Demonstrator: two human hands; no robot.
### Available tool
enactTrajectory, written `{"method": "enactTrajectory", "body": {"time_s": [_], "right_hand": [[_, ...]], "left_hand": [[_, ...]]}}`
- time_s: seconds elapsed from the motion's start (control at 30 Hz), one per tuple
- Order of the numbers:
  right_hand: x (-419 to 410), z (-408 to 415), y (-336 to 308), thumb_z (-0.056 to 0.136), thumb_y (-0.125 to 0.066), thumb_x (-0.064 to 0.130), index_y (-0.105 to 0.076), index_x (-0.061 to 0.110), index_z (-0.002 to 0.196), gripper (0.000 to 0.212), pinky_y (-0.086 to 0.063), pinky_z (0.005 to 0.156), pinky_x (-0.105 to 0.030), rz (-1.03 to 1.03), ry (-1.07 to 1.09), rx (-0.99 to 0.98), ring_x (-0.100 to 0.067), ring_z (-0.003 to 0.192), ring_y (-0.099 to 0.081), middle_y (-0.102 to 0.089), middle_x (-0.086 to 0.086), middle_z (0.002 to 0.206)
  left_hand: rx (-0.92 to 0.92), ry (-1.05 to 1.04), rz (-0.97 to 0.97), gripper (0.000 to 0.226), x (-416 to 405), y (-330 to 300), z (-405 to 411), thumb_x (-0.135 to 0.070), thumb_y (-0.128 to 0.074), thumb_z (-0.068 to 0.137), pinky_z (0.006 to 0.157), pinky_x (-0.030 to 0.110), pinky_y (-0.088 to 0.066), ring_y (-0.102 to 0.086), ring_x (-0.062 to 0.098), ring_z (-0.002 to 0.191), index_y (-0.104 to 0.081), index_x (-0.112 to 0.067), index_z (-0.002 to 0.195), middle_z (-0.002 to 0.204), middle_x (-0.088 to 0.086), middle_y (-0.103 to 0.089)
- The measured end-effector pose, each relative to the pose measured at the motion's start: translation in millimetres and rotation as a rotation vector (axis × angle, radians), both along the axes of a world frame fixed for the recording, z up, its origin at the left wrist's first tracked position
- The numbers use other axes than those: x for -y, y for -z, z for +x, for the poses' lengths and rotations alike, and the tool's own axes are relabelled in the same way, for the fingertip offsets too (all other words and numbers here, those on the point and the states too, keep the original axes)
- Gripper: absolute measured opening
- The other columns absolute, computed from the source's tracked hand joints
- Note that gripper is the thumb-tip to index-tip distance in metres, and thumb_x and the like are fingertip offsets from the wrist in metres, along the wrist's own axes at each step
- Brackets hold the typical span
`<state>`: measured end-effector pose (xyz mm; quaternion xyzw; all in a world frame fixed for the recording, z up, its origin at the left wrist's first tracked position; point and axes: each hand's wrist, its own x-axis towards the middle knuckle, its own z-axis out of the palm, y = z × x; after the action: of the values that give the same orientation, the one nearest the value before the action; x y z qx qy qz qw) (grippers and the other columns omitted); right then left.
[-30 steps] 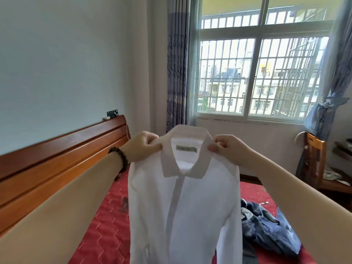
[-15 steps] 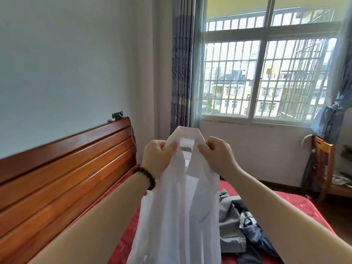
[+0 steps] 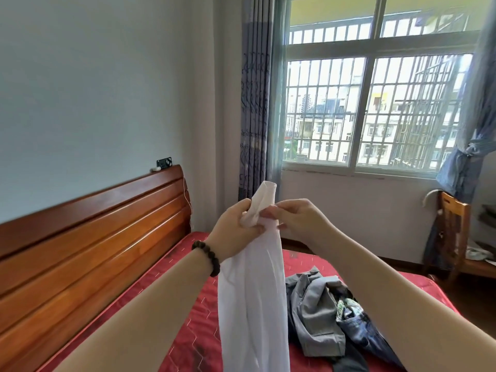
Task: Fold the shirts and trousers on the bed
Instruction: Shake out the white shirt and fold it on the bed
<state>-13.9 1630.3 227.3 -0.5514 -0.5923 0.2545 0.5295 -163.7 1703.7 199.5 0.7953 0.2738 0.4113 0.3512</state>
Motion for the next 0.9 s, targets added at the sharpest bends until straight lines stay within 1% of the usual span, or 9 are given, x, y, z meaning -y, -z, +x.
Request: {"method": "enactTrajectory", "body": {"time_s": [0.03, 0.1, 0.2, 0.27, 0.37, 0.43, 0.57, 0.7, 0.9], "right_hand": [[-2.0, 6.7, -2.1, 0.085, -0.070, 0.021, -0.073, 0.029, 0.083, 0.009, -0.049, 0.084, -0.030, 0.064, 0.100, 0.171, -0.018, 0.091, -0.063, -0.067, -0.004, 0.097], [-5.0, 18.3, -7.6, 0.074, -0.081, 0.028, -0.061, 0.039, 0.097, 0.033, -0.044, 0.086, -0.027, 0.120, 0.188, 0.353, -0.011, 0.100, -0.056, -0.057, 0.002, 0.112], [-4.0, 24.8, -14.9, 0.072, -0.082, 0.019, -0.036, 0.030, 0.140, 0.084, -0.044, 0.096, -0.030, -0.060, -0.031, 0.153, -0.012, 0.120, -0.048, -0.050, 0.004, 0.127], [-5.2, 22.3, -13.4, 0.074, -0.079, 0.005, -0.052, 0.017, 0.129, 0.062, -0.051, 0.082, -0.027, -0.155, -0.194, -0.068, -0.019, 0.110, -0.058, -0.064, -0.001, 0.111], [-13.0, 19.3, -8.3, 0.071, -0.082, 0.006, -0.071, 0.011, 0.092, 0.024, -0.054, 0.066, -0.025, -0.032, -0.019, -0.034, -0.017, 0.081, -0.068, -0.072, -0.003, 0.084], [-18.0, 18.3, -6.4, 0.070, -0.083, 0.007, -0.072, 0.011, 0.089, 0.022, -0.058, 0.072, -0.033, 0.035, 0.069, -0.045, -0.020, 0.080, -0.069, -0.073, -0.006, 0.086], [-18.4, 12.4, -10.0, 0.072, -0.082, 0.010, -0.070, 0.016, 0.090, 0.023, -0.058, 0.081, -0.045, 0.083, 0.075, -0.068, -0.030, 0.091, -0.069, -0.073, -0.010, 0.093], [-17.3, 14.1, -11.9, 0.077, -0.077, 0.006, -0.068, 0.014, 0.090, 0.018, -0.055, 0.082, -0.045, 0.071, 0.061, -0.093, -0.020, 0.080, -0.067, -0.070, -0.006, 0.086], [-11.7, 30.4, -12.3, 0.073, -0.079, 0.001, -0.059, 0.021, 0.104, 0.042, -0.056, 0.070, -0.032, 0.078, 0.072, -0.106, -0.010, 0.076, -0.063, -0.064, 0.001, 0.090]], "left_hand": [[0.008, 0.014, -0.024, 0.029, -2.2, -0.2, -2.2, -0.016, -0.073, 0.078, 0.075, 0.030, -0.057, -0.065, 0.022, 0.084, -0.059, -0.009, 0.103, 0.094, 0.009, -0.067], [0.008, 0.083, -0.099, 0.027, -4.7, -2.1, -6.5, -0.012, -0.072, 0.081, 0.069, 0.029, -0.057, -0.067, 0.021, 0.085, -0.061, -0.008, 0.105, 0.095, 0.009, -0.068], [-0.011, 0.243, -0.170, 0.026, -5.5, -10.0, -9.4, -0.004, -0.070, 0.084, 0.068, 0.022, -0.054, -0.069, 0.016, 0.083, -0.062, -0.004, 0.108, 0.093, 0.005, -0.069], [-0.007, 0.273, -0.163, 0.025, -7.7, -11.2, -8.7, -0.004, -0.069, 0.084, 0.070, 0.027, -0.056, -0.068, 0.017, 0.083, -0.062, -0.005, 0.108, 0.094, 0.009, -0.069], [0.099, 0.102, -0.132, 0.027, -9.6, -2.2, -4.1, -0.018, -0.071, 0.086, 0.062, 0.036, -0.056, -0.063, 0.017, 0.070, -0.053, -0.011, 0.105, 0.084, 0.018, -0.068], [0.150, -0.116, 0.063, 0.033, -9.2, 11.4, 1.0, -0.041, -0.068, 0.082, 0.054, 0.026, -0.045, -0.052, 0.011, 0.058, -0.047, -0.017, 0.094, 0.073, 0.005, -0.060], [-0.053, -0.327, 0.349, 0.045, -5.4, 36.4, 5.5, -0.067, -0.055, 0.074, 0.061, 0.021, -0.045, -0.051, 0.005, 0.069, -0.044, -0.025, 0.086, 0.085, -0.010, -0.050], [-0.201, -0.328, 0.343, 0.026, -6.5, 40.8, 7.0, -0.043, -0.056, 0.081, 0.066, 0.035, -0.049, -0.053, 0.017, 0.071, -0.052, -0.019, 0.088, 0.085, -0.002, -0.054], [-0.025, -0.093, 0.199, 0.032, -14.4, 30.7, 0.2, -0.029, -0.049, 0.086, 0.056, 0.029, -0.039, -0.046, 0.015, 0.058, -0.063, -0.005, 0.071, 0.063, 0.006, -0.055]]}}
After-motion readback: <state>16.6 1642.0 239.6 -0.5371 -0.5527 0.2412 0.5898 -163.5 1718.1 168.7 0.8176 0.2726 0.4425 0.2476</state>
